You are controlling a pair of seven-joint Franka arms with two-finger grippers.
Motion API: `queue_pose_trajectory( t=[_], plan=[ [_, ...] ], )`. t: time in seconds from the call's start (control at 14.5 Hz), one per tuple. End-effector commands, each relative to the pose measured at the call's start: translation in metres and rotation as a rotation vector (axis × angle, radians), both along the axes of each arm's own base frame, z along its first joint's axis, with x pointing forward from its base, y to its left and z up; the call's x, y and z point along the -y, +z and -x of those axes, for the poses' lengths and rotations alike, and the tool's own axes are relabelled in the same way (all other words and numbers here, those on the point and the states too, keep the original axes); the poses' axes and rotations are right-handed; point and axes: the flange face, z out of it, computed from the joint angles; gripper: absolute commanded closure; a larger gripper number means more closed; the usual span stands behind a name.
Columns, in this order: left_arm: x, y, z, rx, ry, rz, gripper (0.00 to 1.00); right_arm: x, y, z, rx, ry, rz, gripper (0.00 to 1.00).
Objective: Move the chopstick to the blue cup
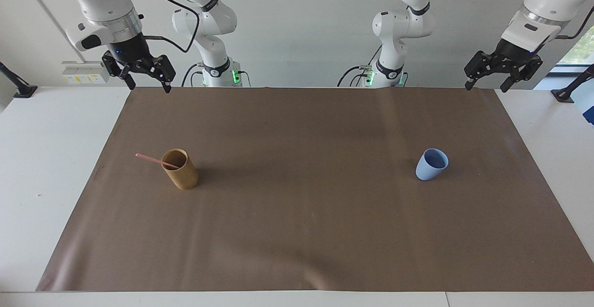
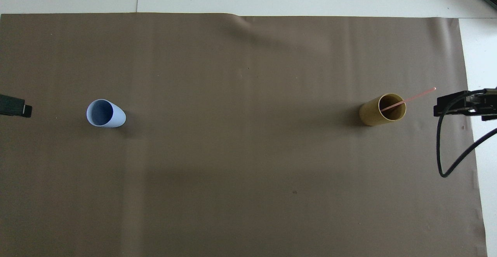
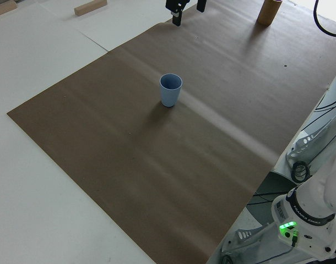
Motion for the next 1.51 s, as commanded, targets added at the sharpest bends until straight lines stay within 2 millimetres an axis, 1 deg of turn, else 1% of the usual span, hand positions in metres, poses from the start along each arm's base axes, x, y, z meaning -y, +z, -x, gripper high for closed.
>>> queue_pose_trajectory(
  t=[0.0, 0.48, 0.76, 0.9, 1.03, 1.17, 1.31, 1.45],
  plan=[
    [-0.001, 0.002, 0.008, -0.005, 0.005, 0.004, 0.0, 0.003, 0.0, 0.002, 0.003, 0.013, -0.004, 0.0],
    [-0.001, 0.002, 0.008, -0.005, 0.005, 0.004, 0.0, 0.003, 0.0, 0.002, 0.004, 0.013, -0.004, 0.0],
    [0.014, 0.002, 0.007, -0.005, -0.017, 0.005, 0.0, 0.003, 0.0, 0.002, 0.003, 0.013, -0.004, 0.0],
    [0.026, 0.004, 0.01, -0.008, -0.039, 0.006, 0.0, 0.003, 0.0, 0.002, 0.004, 0.013, -0.004, 0.0],
    [0.028, 0.003, 0.009, -0.004, -0.045, 0.005, 0.0, 0.003, 0.0, 0.002, 0.004, 0.013, -0.004, 0.0],
    [0.026, 0.004, 0.006, 0.013, -0.05, 0.006, 0.0, 0.003, 0.0, 0.002, 0.005, 0.013, -0.004, 0.0],
    [0.026, -0.003, -0.002, 0.035, -0.049, 0.006, 0.0, 0.003, 0.0, 0.002, 0.003, 0.013, -0.004, 0.0],
    [0.025, -0.019, -0.015, 0.041, -0.044, 0.005, 0.0, 0.003, 0.0, 0.002, 0.003, 0.013, -0.004, 0.0]
  ],
)
